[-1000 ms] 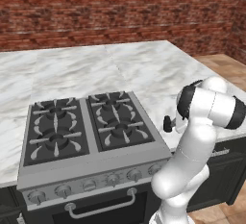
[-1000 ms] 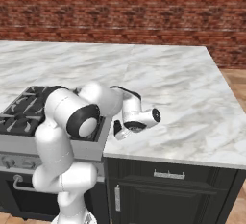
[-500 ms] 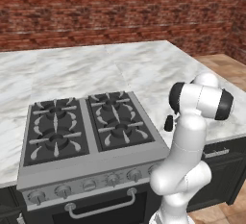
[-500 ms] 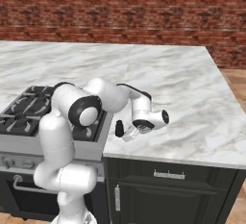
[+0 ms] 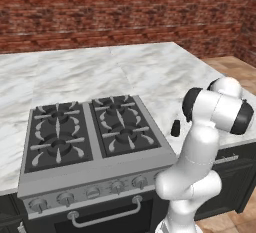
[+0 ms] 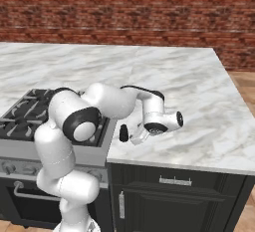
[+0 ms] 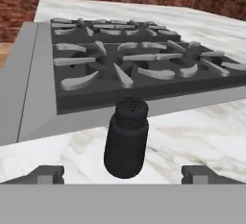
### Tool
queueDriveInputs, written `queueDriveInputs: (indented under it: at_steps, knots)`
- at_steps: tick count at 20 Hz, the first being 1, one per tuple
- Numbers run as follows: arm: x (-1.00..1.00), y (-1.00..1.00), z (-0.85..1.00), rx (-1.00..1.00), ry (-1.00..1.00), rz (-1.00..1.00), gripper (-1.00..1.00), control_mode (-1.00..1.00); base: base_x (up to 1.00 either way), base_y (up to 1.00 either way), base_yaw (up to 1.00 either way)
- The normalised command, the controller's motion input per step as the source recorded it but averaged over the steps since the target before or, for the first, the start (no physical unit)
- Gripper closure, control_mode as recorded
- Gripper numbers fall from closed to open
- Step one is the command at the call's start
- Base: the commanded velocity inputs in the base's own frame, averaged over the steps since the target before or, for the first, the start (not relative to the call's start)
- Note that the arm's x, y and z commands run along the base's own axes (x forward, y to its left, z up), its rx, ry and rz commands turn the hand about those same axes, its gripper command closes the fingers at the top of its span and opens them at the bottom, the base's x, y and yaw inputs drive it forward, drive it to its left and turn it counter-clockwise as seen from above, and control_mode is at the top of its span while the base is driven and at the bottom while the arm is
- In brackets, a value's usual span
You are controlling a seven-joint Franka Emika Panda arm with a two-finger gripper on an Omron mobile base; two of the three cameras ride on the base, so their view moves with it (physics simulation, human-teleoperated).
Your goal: Take 2 condiments from the cabinet and move them on the counter near the stove.Make sure the condiments are lined up with each other, next to each other.
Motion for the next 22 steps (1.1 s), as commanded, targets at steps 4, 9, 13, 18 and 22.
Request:
queueDriveInputs:
  at_steps: [4,9,13,18,22]
  knots:
    - [-0.04,0.12,0.95,0.0,-0.01,0.0,-1.0,-1.0,0.0,0.0,0.0]
    - [-0.61,0.27,0.75,0.0,0.11,0.0,-1.0,-1.0,0.0,0.0,0.0]
    - [-0.56,0.64,0.63,0.0,0.14,-0.02,-1.0,-1.0,0.0,0.0,0.0]
    - [-0.5,0.85,0.62,0.0,-0.03,-0.09,-1.0,-1.0,0.0,0.0,0.0]
    - [-0.39,0.79,0.72,0.0,-0.16,-0.11,-1.0,-1.0,0.0,0.0,0.0]
